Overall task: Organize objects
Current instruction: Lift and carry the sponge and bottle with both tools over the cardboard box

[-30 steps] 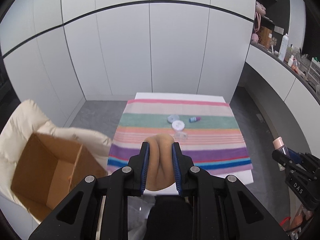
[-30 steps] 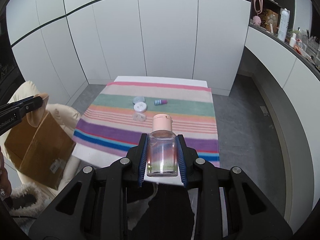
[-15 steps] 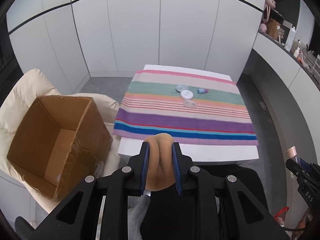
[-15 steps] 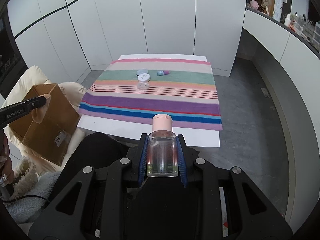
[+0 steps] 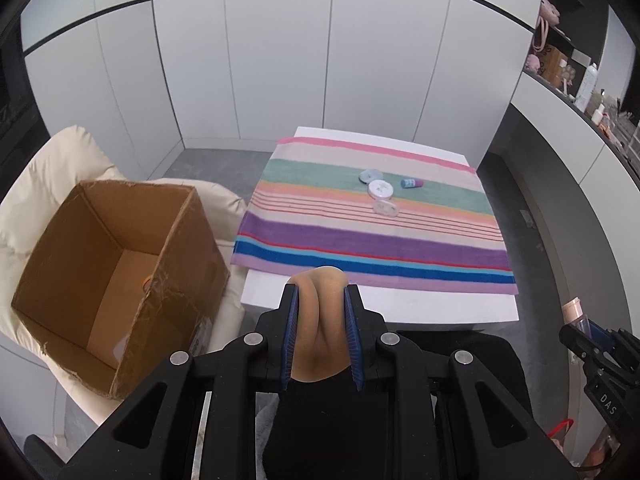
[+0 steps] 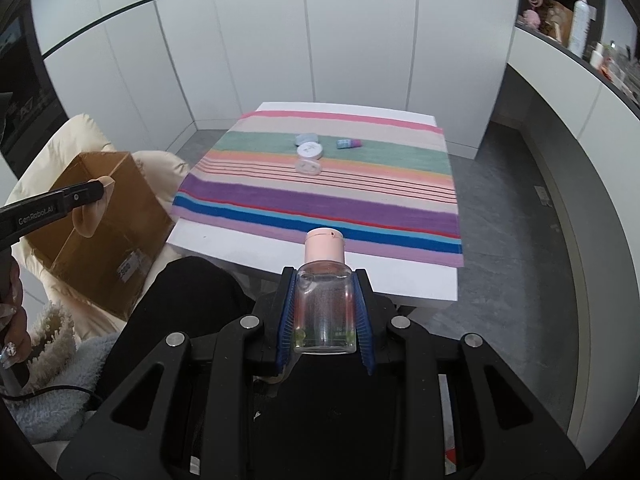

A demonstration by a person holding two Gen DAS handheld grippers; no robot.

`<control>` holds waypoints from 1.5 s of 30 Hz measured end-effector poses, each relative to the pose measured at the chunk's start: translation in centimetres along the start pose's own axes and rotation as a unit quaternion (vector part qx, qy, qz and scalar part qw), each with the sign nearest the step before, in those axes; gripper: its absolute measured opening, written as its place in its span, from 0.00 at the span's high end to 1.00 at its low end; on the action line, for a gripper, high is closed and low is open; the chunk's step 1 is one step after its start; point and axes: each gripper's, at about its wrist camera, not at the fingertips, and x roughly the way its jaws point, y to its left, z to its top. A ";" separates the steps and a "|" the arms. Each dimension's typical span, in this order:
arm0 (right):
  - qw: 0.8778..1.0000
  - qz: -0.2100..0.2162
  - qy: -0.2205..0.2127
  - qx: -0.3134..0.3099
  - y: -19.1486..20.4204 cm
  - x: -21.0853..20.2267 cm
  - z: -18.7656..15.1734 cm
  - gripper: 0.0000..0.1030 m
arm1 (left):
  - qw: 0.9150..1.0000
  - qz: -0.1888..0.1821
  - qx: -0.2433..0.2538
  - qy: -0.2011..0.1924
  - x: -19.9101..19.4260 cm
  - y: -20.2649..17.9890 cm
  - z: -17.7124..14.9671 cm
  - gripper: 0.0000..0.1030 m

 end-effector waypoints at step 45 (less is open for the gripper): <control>0.948 0.203 0.000 -0.246 26.5 6.1 4.2 0.72 | 0.969 0.147 -0.199 0.002 -4.7 19.7 -4.5 0.77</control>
